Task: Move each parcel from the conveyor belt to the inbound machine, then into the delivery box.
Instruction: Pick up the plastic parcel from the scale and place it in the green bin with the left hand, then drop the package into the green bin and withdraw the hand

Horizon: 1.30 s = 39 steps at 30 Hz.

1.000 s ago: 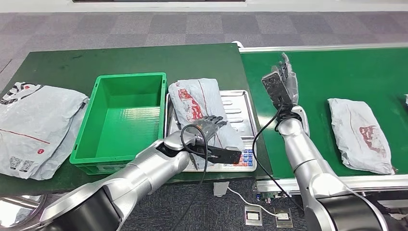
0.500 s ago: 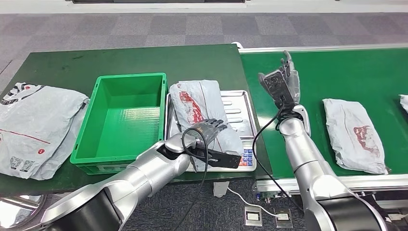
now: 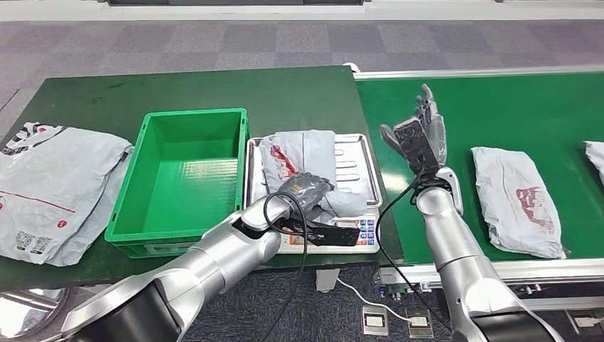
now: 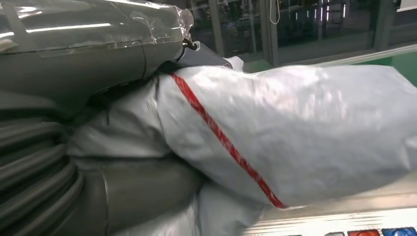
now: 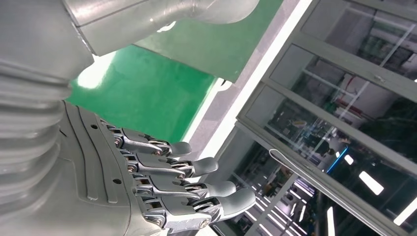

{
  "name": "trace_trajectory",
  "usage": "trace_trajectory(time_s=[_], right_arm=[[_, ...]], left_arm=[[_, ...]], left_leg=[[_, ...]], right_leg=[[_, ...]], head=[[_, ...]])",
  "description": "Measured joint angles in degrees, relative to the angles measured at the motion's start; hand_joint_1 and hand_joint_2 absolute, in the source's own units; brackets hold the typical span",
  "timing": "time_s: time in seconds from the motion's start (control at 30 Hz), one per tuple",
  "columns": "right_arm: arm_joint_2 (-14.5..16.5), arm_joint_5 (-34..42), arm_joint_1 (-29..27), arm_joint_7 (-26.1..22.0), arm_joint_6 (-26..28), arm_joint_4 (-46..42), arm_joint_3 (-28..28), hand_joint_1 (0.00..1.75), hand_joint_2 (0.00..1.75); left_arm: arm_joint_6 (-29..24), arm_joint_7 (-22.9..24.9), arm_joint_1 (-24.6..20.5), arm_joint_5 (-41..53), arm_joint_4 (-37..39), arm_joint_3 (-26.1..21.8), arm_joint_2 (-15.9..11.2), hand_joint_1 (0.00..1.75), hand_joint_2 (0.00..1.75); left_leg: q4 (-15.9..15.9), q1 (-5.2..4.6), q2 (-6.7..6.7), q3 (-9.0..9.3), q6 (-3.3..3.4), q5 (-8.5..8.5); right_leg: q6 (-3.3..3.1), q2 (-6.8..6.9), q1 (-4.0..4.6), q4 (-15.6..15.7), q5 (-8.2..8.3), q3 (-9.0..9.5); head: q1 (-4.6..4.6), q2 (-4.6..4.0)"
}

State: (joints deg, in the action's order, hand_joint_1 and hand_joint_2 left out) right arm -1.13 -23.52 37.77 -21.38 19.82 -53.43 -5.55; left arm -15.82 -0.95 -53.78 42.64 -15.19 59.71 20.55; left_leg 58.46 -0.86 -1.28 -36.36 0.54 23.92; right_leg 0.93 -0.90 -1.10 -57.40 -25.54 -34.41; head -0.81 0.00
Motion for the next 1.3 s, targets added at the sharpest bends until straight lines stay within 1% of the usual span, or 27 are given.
trace_trajectory(time_s=[0.07,0.1,0.2,0.23,0.33,0.47,0.53,0.63,0.7,0.83,0.9,1.07,1.17,1.2,1.23,1.27,1.3], right_arm=[[0.0,0.0,-0.1,0.0,0.0,-0.2,0.0,0.00,1.75],[0.0,-0.2,-0.1,0.1,0.0,-0.3,0.0,0.00,1.75],[0.0,-0.9,0.1,0.3,0.0,-0.4,0.1,0.00,1.75],[0.0,-1.0,0.2,0.4,0.0,-0.3,0.2,0.00,1.75],[-0.2,-1.0,1.0,0.1,-0.2,0.0,0.7,0.00,1.75],[-0.6,-0.8,1.8,-0.7,-0.4,0.9,1.4,0.00,1.75],[-0.8,-0.5,1.7,-0.8,-0.4,1.2,1.8,0.00,1.75],[-1.3,0.3,-0.2,-1.3,-0.5,1.3,2.8,0.00,1.75],[-1.7,0.4,-2.1,-2.4,-0.5,1.4,3.7,0.00,1.75],[-2.4,0.4,-3.7,-3.1,-0.5,1.5,4.8,0.00,1.75],[-2.5,0.3,-3.7,-3.1,-0.5,1.5,4.9,0.00,1.75],[-2.5,0.1,-3.8,-2.2,-0.5,1.6,5.0,0.00,1.75],[-2.5,0.0,-3.8,-2.1,-0.5,1.7,5.0,0.00,1.75],[-2.5,-0.3,-3.8,-1.9,-0.5,1.8,5.0,0.00,1.75],[-2.5,-0.8,-3.7,-1.6,-0.5,1.9,5.0,0.00,1.75],[-2.6,-1.5,-3.6,-1.2,-0.4,2.0,5.0,0.00,1.75],[-2.6,-2.2,-3.5,-0.7,-0.4,2.3,5.0,0.00,1.75]], left_arm=[[-0.5,-0.6,0.0,-0.3,-0.1,-0.3,0.0,1.75,1.75],[-1.5,-1.7,0.0,-1.0,-0.3,-0.5,0.0,1.75,1.75],[-6.6,-7.8,-1.1,-4.6,-1.9,-3.3,-0.1,1.75,1.75],[-7.3,-9.2,-1.8,-5.3,-2.7,-4.7,-0.1,1.75,1.75],[-6.6,-10.5,-3.5,-5.4,-5.1,-7.9,-0.1,1.75,1.75],[-6.0,-11.1,-3.9,-4.7,-7.1,-10.8,-0.1,1.75,1.75],[-7.4,-11.3,-4.0,-3.7,-8.0,-11.9,-0.1,1.75,1.75],[-13.6,-10.1,-4.9,-0.1,-9.4,-14.1,-1.0,1.75,1.75],[-15.8,-9.8,-6.2,2.2,-10.2,-16.6,-2.1,1.75,1.75],[-16.3,-10.0,-7.2,4.6,-10.9,-20.6,-3.3,1.75,1.75],[-16.7,-9.7,-7.2,5.5,-11.1,-21.3,-3.4,1.75,1.75],[-20.2,-6.7,-7.3,11.9,-11.2,-22.6,-3.8,1.75,1.75],[-20.3,-6.4,-7.3,13.0,-11.2,-23.4,-4.1,1.75,1.75],[-19.8,-5.7,-7.3,13.7,-11.1,-23.5,-4.4,1.75,1.75],[-18.5,-4.0,-7.3,15.2,-10.8,-23.6,-4.9,1.75,1.75],[-16.3,-0.7,-7.4,17.5,-10.1,-23.6,-5.5,1.75,1.75],[-13.8,3.9,-7.3,20.1,-9.2,-23.6,-6.5,1.75,1.75]], left_leg=[[0.0,0.00,0.00,0.00,0.00,0.00],[0.0,0.00,0.00,-0.02,0.00,0.00],[0.0,0.01,-0.02,-0.11,0.00,0.00],[0.0,0.01,-0.03,-0.12,0.00,0.00],[0.0,0.01,-0.02,-0.12,0.00,0.00],[0.0,0.01,-0.02,-0.12,0.00,0.00],[0.0,0.01,-0.02,-0.12,0.00,0.01],[0.0,0.03,-0.06,-0.13,-0.01,0.01],[0.0,0.04,-0.03,-0.14,-0.03,0.03],[0.0,0.05,0.03,-0.13,-0.05,0.04],[0.0,0.05,0.02,-0.14,-0.05,0.04],[0.0,0.05,0.01,-0.15,-0.05,0.04],[0.0,0.05,0.00,-0.15,-0.05,0.04],[0.0,0.05,-0.01,-0.17,-0.05,0.05],[0.0,0.05,-0.01,-0.17,-0.05,0.05],[0.0,0.05,0.01,-0.17,-0.06,0.05],[0.0,0.04,0.09,-0.14,-0.08,0.07]], right_leg=[[0.00,-0.01,0.00,0.0,0.00,-0.01],[0.00,-0.01,0.00,0.0,0.00,-0.03],[-0.01,0.02,0.02,0.0,-0.01,-0.10],[-0.01,0.03,0.02,0.0,-0.01,-0.11],[-0.01,0.01,0.01,0.0,-0.01,-0.10],[-0.01,0.01,0.01,0.0,-0.02,-0.11],[-0.01,0.01,0.01,0.0,-0.02,-0.12],[-0.01,0.05,0.04,0.0,-0.03,-0.10],[-0.02,0.04,0.05,0.0,-0.04,-0.10],[-0.02,-0.02,0.05,0.0,-0.04,-0.14],[-0.02,-0.03,0.05,0.0,-0.04,-0.14],[-0.02,-0.03,0.05,0.0,-0.04,-0.13],[-0.02,-0.02,0.05,0.0,-0.04,-0.13],[-0.02,-0.01,0.05,0.0,-0.05,-0.13],[-0.02,-0.01,0.05,0.0,-0.05,-0.12],[-0.02,-0.03,0.05,0.0,-0.05,-0.11],[-0.04,-0.10,0.05,0.0,-0.04,-0.12]], head=[[0.00,0.00],[0.00,0.00],[0.00,0.00],[0.00,0.00],[0.00,0.00],[0.00,0.00],[0.00,0.00],[0.00,0.00],[0.00,0.00],[0.00,0.00],[0.00,0.00],[0.00,0.00],[0.00,0.00],[0.00,0.00],[0.00,0.00],[0.00,0.00],[-0.01,0.00]])
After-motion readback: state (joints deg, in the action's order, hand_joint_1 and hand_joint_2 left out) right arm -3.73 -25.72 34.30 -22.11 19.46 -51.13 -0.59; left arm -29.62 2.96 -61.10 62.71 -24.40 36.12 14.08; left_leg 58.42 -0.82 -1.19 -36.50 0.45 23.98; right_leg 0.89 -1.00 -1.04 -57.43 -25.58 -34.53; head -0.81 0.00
